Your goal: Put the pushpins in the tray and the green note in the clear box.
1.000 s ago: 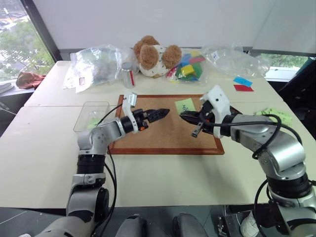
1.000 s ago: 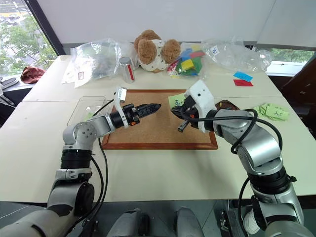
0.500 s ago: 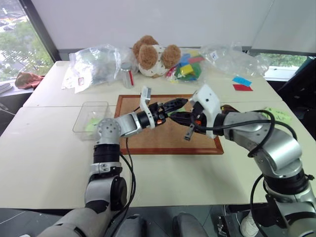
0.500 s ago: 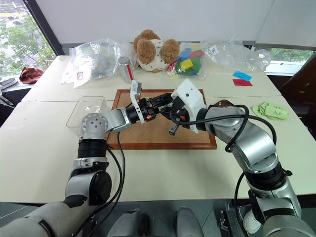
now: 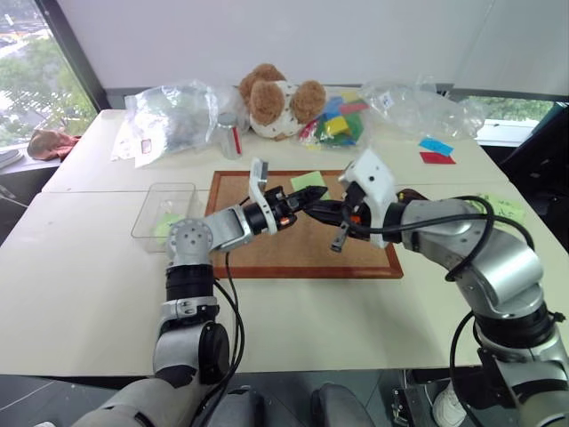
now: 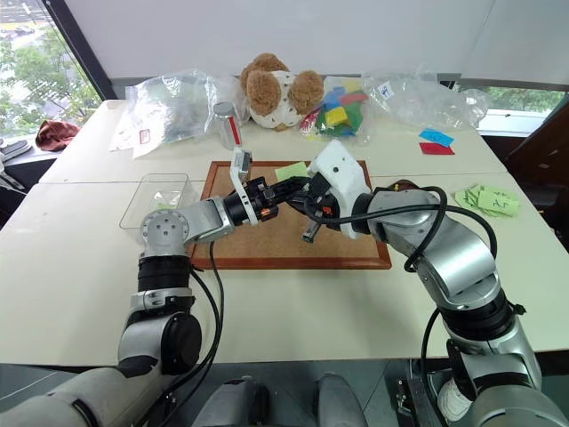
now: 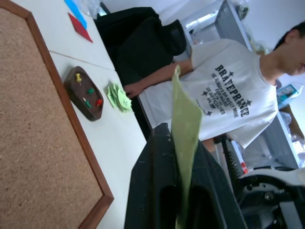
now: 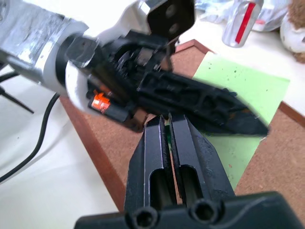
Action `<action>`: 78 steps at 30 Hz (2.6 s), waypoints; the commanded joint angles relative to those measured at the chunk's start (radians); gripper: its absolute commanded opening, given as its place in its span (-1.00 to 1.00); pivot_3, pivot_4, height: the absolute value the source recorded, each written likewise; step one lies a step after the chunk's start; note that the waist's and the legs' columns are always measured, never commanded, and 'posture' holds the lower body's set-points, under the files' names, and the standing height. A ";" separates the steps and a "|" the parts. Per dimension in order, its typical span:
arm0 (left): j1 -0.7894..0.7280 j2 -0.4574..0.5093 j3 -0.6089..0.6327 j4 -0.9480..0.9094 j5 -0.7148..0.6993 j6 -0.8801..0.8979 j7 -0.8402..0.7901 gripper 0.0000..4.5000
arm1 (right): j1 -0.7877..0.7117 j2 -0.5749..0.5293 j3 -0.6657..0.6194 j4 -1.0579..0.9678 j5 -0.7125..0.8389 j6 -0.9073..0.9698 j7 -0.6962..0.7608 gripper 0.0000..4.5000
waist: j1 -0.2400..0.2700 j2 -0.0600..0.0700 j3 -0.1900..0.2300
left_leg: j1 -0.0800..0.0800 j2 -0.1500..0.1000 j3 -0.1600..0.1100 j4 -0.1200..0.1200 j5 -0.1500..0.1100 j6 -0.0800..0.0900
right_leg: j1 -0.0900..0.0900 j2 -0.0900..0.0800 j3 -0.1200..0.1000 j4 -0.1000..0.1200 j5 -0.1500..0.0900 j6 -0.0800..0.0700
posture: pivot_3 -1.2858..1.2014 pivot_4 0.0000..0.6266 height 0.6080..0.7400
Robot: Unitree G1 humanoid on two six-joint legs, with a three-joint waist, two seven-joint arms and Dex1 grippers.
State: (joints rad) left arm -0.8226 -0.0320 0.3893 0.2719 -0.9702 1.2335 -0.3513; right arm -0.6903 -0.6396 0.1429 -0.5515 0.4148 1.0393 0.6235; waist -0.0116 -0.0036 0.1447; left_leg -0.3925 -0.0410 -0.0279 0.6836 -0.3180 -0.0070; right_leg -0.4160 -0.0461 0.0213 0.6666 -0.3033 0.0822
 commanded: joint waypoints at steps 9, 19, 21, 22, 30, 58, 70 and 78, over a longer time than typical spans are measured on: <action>0.033 0.011 0.020 0.054 -0.005 -0.090 0.020 -0.97 | -0.061 -0.009 -0.084 -0.030 0.053 0.039 -0.007 -1.00 | 0.000 0.000 0.000 | 0.000 0.000 0.000 0.000 0.000 0.000 | 0.000 0.000 0.000 0.000 0.000 0.000 | 0.03 -0.52 1.00; 0.030 0.006 0.058 0.058 -0.045 -0.137 0.057 -0.97 | -0.057 -0.047 -0.163 0.166 -0.014 -0.021 -0.067 -1.00 | 0.001 0.000 0.000 | 0.000 0.000 0.000 0.000 0.000 0.000 | 0.000 0.000 0.000 0.000 0.000 0.000 | 0.03 -0.52 1.00; 0.033 0.001 0.065 0.043 -0.056 -0.140 0.071 -0.97 | -0.054 -0.039 -0.201 0.304 -0.049 -0.067 -0.106 -1.00 | 0.003 0.000 0.000 | 0.000 0.000 0.000 0.000 0.000 0.000 | 0.001 0.000 0.000 0.000 0.000 0.000 | 0.03 -0.52 1.00; 0.034 -0.002 0.069 0.039 -0.061 -0.144 0.080 -0.97 | -0.052 -0.044 -0.204 0.373 -0.077 -0.099 -0.124 -1.00 | 0.003 0.000 0.000 | 0.000 0.000 0.000 0.000 0.000 0.000 | 0.001 0.000 0.000 0.000 0.000 0.000 | 0.03 -0.52 1.00; 0.053 -0.032 0.108 -0.008 -0.137 -0.146 0.167 -0.97 | -0.115 -0.048 -0.206 0.982 -0.250 -0.411 -0.212 -1.00 | -0.003 0.000 0.000 | 0.000 0.000 0.002 -0.001 0.000 0.000 | -0.001 0.000 0.001 0.000 0.000 0.000 | 0.03 -0.52 1.00; 0.092 -0.014 0.065 -0.059 -0.201 -0.158 0.223 -1.00 | -0.187 -0.033 -0.248 1.178 -0.256 -0.489 -0.109 0.52 | -0.002 0.000 0.000 | 0.000 0.000 0.002 0.000 0.001 -0.001 | 0.000 0.001 0.001 0.001 0.000 0.000 | 0.03 -0.52 1.00; 0.106 0.006 0.026 -0.203 -0.177 -0.211 0.258 -1.00 | -0.069 -0.106 -0.223 0.590 -0.055 -0.238 0.183 0.52 | 0.000 0.000 0.000 | 0.000 0.000 0.001 0.000 0.001 -0.001 | 0.000 0.001 0.001 0.000 0.000 0.000 | 0.03 -0.52 1.00; 0.120 0.042 0.062 -0.469 -0.199 -0.340 0.453 -1.00 | -0.052 -0.118 -0.172 0.280 0.145 -0.204 0.418 0.52 | 0.002 0.000 0.000 | 0.001 0.000 0.001 0.000 0.001 -0.001 | 0.001 0.001 0.001 0.000 0.000 0.000 | 0.03 -0.52 1.00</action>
State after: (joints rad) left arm -0.7076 -0.0028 0.4369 -0.1224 -1.1637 0.9292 0.0606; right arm -0.7356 -0.7360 -0.0267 -0.1819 0.5043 0.8646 0.9754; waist -0.0095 -0.0040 0.1450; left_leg -0.3919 -0.0411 -0.0272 0.6838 -0.3175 -0.0082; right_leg -0.4150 -0.0455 0.0220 0.6664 -0.3032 0.0823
